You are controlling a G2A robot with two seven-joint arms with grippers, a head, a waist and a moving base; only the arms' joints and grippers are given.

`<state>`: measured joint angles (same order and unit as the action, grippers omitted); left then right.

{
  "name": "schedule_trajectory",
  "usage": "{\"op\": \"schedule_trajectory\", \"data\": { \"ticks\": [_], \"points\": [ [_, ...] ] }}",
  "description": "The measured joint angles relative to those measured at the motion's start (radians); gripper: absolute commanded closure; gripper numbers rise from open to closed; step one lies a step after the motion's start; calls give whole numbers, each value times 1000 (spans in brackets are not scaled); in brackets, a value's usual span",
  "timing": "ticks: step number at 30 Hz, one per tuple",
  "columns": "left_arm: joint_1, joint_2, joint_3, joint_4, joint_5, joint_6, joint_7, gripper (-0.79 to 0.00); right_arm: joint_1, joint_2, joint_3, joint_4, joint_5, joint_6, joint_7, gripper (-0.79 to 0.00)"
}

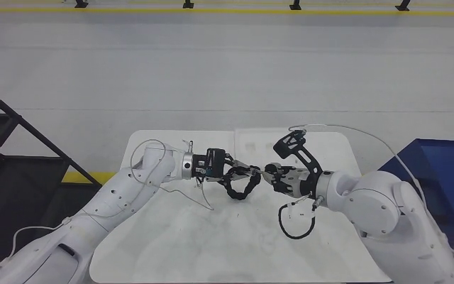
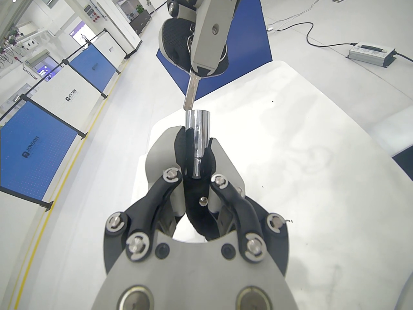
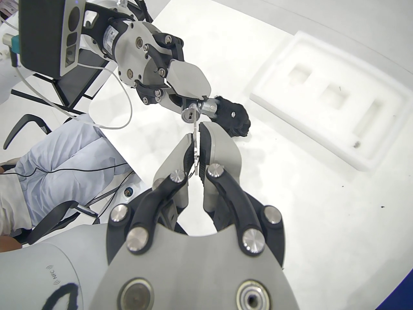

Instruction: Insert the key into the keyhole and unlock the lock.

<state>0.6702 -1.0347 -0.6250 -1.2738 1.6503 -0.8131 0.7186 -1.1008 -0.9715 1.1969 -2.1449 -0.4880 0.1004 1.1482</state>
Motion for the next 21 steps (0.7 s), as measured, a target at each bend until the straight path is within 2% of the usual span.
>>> {"op": "schedule_trajectory", "data": {
  "ticks": [7, 12, 21],
  "points": [
    [0, -3, -11, 7, 23, 12, 10, 0, 5, 0, -5, 5, 9, 0, 14, 0],
    [-10, 1, -9, 12, 116, 39, 60, 0, 12, 0, -16, 8, 24, -14, 31, 0],
    [-13, 6, -13, 25, 190, 55, 116, 0, 29, 0, -34, 8, 20, -13, 55, 0]
  ]
}}
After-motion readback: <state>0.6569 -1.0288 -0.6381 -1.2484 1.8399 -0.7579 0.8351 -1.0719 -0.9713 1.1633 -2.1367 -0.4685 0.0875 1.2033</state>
